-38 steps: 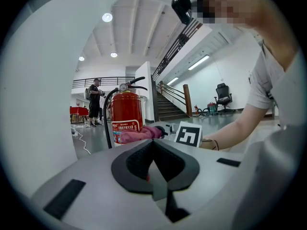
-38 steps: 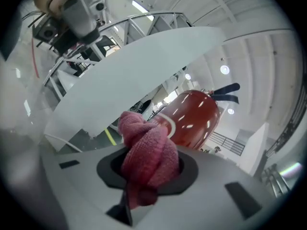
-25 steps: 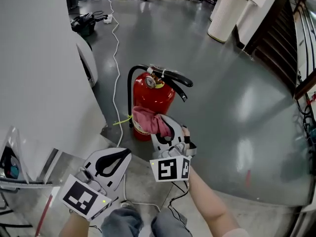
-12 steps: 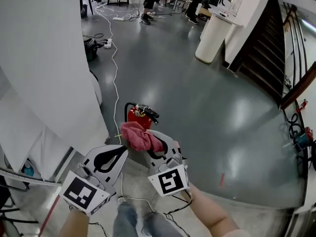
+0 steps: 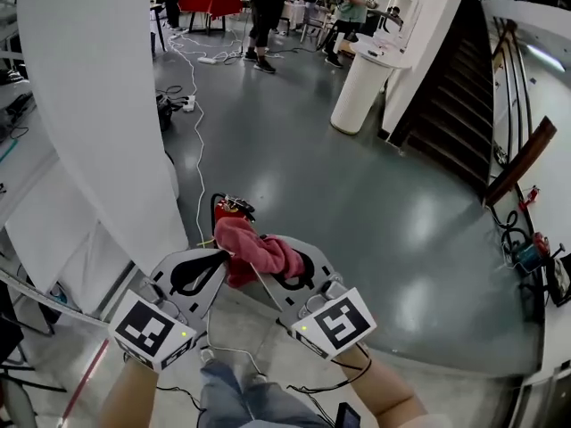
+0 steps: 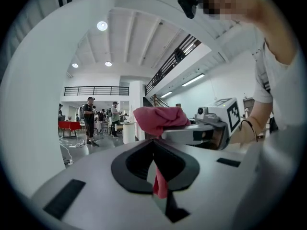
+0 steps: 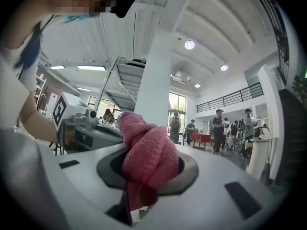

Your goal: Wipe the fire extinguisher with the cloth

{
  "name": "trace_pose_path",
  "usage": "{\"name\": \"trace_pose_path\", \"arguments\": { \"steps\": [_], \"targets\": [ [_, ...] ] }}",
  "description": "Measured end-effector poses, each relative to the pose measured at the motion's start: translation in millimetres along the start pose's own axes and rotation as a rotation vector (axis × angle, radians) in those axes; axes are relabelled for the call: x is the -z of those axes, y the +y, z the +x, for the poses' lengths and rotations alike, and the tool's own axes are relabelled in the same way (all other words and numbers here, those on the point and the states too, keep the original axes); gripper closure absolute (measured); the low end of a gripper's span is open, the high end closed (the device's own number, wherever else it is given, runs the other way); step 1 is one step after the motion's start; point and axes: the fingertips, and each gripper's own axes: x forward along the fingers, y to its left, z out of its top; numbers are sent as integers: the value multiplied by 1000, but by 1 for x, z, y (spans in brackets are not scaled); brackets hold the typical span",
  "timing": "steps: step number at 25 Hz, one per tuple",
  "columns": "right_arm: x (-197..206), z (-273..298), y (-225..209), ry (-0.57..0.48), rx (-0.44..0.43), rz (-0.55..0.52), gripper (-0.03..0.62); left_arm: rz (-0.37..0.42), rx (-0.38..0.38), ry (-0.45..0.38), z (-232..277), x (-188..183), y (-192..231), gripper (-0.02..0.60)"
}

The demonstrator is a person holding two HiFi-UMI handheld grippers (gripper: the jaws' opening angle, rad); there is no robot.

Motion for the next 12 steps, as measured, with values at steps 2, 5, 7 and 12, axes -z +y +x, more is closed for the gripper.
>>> {"name": "trace_pose_path", "arguments": {
  "steps": [2, 5, 7, 12],
  "targets": [
    [-18, -15, 7, -18, -5, 12, 491, 2, 1, -13, -9, -16, -13, 572],
    [-30, -31, 21, -31, -7, 9, 491, 5, -2, -14, -22, -27, -28, 572],
    [-30, -37, 29, -36, -11, 7, 491, -4, -3, -19, -29, -27, -35, 572],
    [-26, -42, 47, -46, -22, 34, 491, -39, -6, -56, -45, -27, -41, 572]
  ]
}}
